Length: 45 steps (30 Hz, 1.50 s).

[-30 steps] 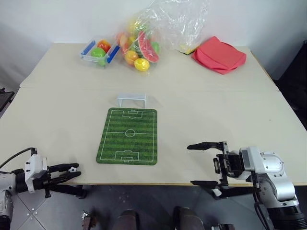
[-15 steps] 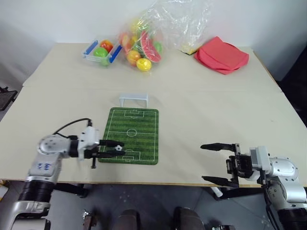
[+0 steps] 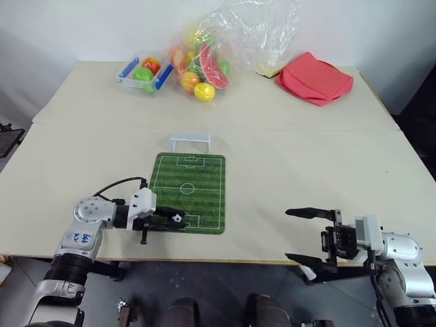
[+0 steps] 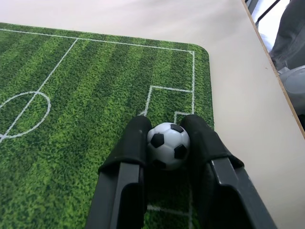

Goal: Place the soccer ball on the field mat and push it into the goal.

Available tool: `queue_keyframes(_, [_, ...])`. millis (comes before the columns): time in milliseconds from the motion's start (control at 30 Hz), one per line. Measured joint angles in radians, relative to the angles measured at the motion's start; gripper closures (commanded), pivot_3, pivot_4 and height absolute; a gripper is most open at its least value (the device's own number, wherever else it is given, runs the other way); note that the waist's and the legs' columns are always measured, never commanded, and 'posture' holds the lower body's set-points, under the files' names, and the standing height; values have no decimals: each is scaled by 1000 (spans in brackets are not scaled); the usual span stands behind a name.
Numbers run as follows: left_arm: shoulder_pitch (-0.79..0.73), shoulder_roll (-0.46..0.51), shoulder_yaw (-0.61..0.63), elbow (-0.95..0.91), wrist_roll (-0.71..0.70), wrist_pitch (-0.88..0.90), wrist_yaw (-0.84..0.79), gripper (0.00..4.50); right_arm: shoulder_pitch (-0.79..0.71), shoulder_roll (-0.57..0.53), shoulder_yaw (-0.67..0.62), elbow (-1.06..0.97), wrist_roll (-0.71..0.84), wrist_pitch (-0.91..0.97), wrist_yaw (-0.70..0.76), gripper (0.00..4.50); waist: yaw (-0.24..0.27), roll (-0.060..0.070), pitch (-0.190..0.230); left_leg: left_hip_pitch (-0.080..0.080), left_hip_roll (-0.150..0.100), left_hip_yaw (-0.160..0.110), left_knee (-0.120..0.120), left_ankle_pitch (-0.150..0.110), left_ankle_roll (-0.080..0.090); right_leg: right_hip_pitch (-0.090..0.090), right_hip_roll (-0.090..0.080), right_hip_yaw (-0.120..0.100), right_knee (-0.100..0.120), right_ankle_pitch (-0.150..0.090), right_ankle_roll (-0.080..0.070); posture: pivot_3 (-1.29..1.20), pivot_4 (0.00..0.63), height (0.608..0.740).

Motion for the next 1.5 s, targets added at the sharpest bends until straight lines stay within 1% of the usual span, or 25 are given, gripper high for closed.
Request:
queue_keyframes(100, [0,-10,0,15,-2,-34,-13,1527,6,0,0,-13,0,0,-10,0,1,0,0,0,0,0,0,0,0,0,0,0,0,0,0,0,150,740])
queue_keyframes(433, [0,-15,4,45,-11,-96,-29,1527,6,0,4,-17,0,6,-23,0,1,0,0,0,0,0,1,0,0,0,0,0,0,0,0,0,150,740])
queue_keyframes(533, [2,-15,25,45,-35,-99,-30,1527,4,0,13,-17,0,11,-23,0,1,0,0,0,0,0,1,0,0,0,0,0,0,0,0,0,150,740])
queue_keyframes(633, [28,-9,86,-3,-108,-98,-48,1527,4,0,17,-17,0,23,-23,0,0,0,0,0,0,0,1,0,0,0,0,0,0,0,0,0,150,740])
queue_keyframes(733, [98,49,162,-104,-195,-50,-69,1527,4,1,24,-18,0,28,-17,0,-7,0,0,0,1,0,0,0,0,0,0,0,0,0,0,0,150,740])
queue_keyframes(833, [162,98,234,-180,-236,-4,-63,1527,1,2,29,-15,0,33,-9,0,-7,1,1,0,1,0,0,0,0,0,0,1,0,0,0,0,150,740])
queue_keyframes(933, [257,119,260,-271,-275,48,-75,2135,-12,5,37,-8,0,37,-5,0,-7,2,1,0,1,0,0,-1,0,0,0,1,0,0,0,0,150,740])
queue_keyframes(1000, [299,118,250,-310,-280,71,-84,2716,-17,6,40,0,0,37,-3,0,0,2,1,0,1,0,0,-1,0,0,0,1,0,0,0,0,150,740])
queue_keyframes(1067, [324,112,224,-337,-278,87,-86,3435,-21,10,42,10,0,36,0,0,4,2,1,0,0,0,0,-1,0,0,0,1,0,0,0,0,150,740])
queue_keyframes(1133, [326,92,185,-348,-264,91,-83,4129,-20,11,42,12,-1,32,1,0,4,2,1,0,0,0,1,-1,1,0,0,1,-1,0,0,0,150,740])
queue_keyframes(1167, [325,73,163,-348,-249,88,-79,4402,-18,11,41,12,-1,29,1,0,3,2,1,0,0,0,0,-1,1,0,0,1,-1,0,0,0,150,740])
queue_keyframes(1200, [321,49,135,-344,-228,80,-74,4473,-10,11,41,11,0,26,1,0,3,2,1,0,0,0,0,-1,1,0,0,1,-1,0,0,0,150,740])
queue_keyframes(1300, [304,-1,66,-313,-175,60,-50,4473,4,10,40,7,0,25,0,0,2,2,1,0,1,0,0,-1,0,0,1,1,-1,0,0,0,150,740])
queue_keyframes(1500, [184,-9,57,-200,-141,34,-24,4473,28,10,23,-18,0,23,-20,0,2,2,1,0,1,1,1,-1,0,0,1,1,-1,1,0,0,150,740])
